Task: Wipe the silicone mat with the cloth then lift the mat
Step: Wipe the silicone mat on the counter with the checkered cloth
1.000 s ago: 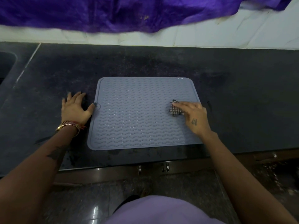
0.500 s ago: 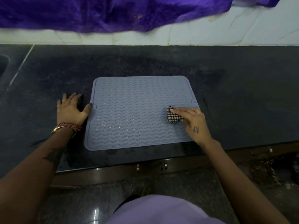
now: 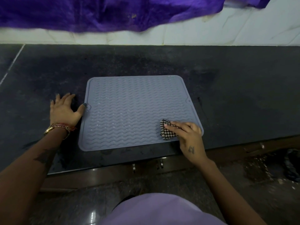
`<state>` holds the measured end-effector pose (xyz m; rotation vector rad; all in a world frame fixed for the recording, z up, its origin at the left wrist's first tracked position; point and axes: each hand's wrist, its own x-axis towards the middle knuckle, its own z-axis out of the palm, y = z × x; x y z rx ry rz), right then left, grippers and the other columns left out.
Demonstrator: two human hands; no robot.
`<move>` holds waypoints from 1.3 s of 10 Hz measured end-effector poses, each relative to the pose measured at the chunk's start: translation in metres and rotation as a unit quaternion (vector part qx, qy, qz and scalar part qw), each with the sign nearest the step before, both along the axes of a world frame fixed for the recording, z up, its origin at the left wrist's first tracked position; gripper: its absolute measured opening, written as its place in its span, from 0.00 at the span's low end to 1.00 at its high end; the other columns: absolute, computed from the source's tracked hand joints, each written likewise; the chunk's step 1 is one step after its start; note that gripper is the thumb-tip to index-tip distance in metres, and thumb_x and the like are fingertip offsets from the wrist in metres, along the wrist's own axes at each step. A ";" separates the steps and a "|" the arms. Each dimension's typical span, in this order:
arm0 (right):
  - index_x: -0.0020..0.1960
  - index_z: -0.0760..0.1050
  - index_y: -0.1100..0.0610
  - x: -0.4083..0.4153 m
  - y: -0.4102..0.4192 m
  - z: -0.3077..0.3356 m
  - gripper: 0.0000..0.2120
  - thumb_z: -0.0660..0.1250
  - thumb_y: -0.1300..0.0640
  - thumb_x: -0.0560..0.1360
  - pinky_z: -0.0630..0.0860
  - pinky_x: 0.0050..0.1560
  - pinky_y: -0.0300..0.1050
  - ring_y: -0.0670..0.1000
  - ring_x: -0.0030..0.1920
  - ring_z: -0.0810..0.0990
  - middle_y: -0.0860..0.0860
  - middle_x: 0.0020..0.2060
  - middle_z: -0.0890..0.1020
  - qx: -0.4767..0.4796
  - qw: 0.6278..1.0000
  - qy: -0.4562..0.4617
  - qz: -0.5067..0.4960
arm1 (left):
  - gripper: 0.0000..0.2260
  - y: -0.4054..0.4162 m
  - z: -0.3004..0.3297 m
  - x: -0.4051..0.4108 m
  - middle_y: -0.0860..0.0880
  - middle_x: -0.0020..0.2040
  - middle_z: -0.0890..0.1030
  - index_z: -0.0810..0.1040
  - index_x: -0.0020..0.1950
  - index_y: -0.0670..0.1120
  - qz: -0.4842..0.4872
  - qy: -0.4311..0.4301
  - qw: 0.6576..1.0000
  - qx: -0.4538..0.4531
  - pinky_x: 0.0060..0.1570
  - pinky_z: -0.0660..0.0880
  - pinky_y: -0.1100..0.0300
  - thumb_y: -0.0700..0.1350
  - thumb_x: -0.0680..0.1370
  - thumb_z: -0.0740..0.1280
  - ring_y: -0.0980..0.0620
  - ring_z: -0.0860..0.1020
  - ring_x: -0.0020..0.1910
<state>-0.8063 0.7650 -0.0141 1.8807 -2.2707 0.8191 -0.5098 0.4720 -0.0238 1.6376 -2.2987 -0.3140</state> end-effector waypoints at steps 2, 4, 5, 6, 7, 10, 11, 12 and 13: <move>0.61 0.76 0.46 0.005 0.015 -0.005 0.29 0.65 0.72 0.68 0.65 0.52 0.45 0.49 0.53 0.70 0.44 0.60 0.78 -0.001 1.000 0.004 0.018 | 0.35 0.002 0.000 0.000 0.42 0.72 0.66 0.67 0.70 0.43 0.001 0.003 1.000 -0.003 0.73 0.49 0.44 0.63 0.70 0.55 0.38 0.55 0.74; 0.61 0.76 0.47 -0.012 0.024 -0.005 0.32 0.67 0.75 0.66 0.67 0.52 0.47 0.55 0.50 0.76 0.46 0.60 0.78 -0.015 0.999 0.018 -0.034 | 0.35 0.001 0.000 0.000 0.42 0.73 0.65 0.67 0.71 0.44 0.003 -0.004 1.000 0.005 0.73 0.48 0.45 0.64 0.70 0.54 0.39 0.55 0.74; 0.61 0.76 0.47 -0.016 0.026 -0.005 0.30 0.66 0.74 0.67 0.67 0.51 0.49 0.55 0.50 0.76 0.46 0.59 0.79 -0.005 0.999 0.032 -0.022 | 0.35 0.001 0.001 0.000 0.42 0.73 0.65 0.67 0.71 0.44 0.001 -0.007 1.000 0.005 0.73 0.48 0.45 0.64 0.70 0.54 0.39 0.55 0.74; 0.60 0.77 0.47 -0.026 0.017 0.003 0.25 0.59 0.68 0.70 0.70 0.49 0.51 0.54 0.48 0.75 0.46 0.59 0.79 -0.014 1.000 0.009 -0.021 | 0.35 0.001 0.001 0.000 0.43 0.73 0.65 0.67 0.71 0.44 0.000 -0.004 1.000 0.008 0.73 0.48 0.45 0.63 0.70 0.54 0.39 0.55 0.74; 0.59 0.78 0.48 -0.028 0.011 0.004 0.23 0.58 0.66 0.71 0.68 0.48 0.49 0.56 0.47 0.76 0.47 0.58 0.80 -0.009 0.998 0.026 -0.059 | 0.35 0.002 0.002 0.000 0.43 0.73 0.65 0.67 0.71 0.43 0.001 -0.004 1.000 0.008 0.73 0.48 0.45 0.63 0.69 0.54 0.39 0.55 0.74; 0.59 0.78 0.49 -0.038 -0.007 0.008 0.23 0.65 0.70 0.71 0.74 0.49 0.55 0.58 0.48 0.77 0.48 0.56 0.81 -0.009 0.996 -0.011 -0.090 | 0.35 0.000 -0.001 0.001 0.42 0.72 0.66 0.67 0.70 0.44 0.000 -0.003 1.000 0.004 0.73 0.48 0.44 0.64 0.69 0.54 0.39 0.55 0.74; 0.59 0.78 0.49 -0.040 -0.016 0.015 0.24 0.66 0.71 0.70 0.75 0.51 0.51 0.57 0.49 0.78 0.49 0.55 0.82 0.015 0.995 -0.044 -0.090 | 0.35 -0.001 -0.002 0.001 0.42 0.72 0.66 0.68 0.70 0.44 -0.001 -0.002 1.000 0.002 0.73 0.49 0.43 0.64 0.69 0.54 0.39 0.55 0.74; 0.61 0.77 0.50 -0.052 -0.024 0.029 0.24 0.68 0.69 0.70 0.75 0.51 0.44 0.56 0.50 0.78 0.52 0.54 0.82 -0.007 0.989 -0.107 -0.105 | 0.36 -0.002 -0.002 0.002 0.42 0.72 0.66 0.68 0.70 0.44 -0.001 0.001 1.000 0.001 0.73 0.49 0.43 0.64 0.69 0.54 0.39 0.56 0.74; 0.65 0.74 0.48 -0.065 -0.037 0.036 0.23 0.68 0.62 0.72 0.76 0.54 0.49 0.54 0.53 0.78 0.52 0.56 0.82 -0.038 0.975 -0.128 -0.179 | 0.36 -0.003 -0.003 0.002 0.42 0.72 0.66 0.68 0.70 0.44 0.000 0.002 1.000 0.001 0.73 0.49 0.44 0.64 0.69 0.54 0.39 0.56 0.74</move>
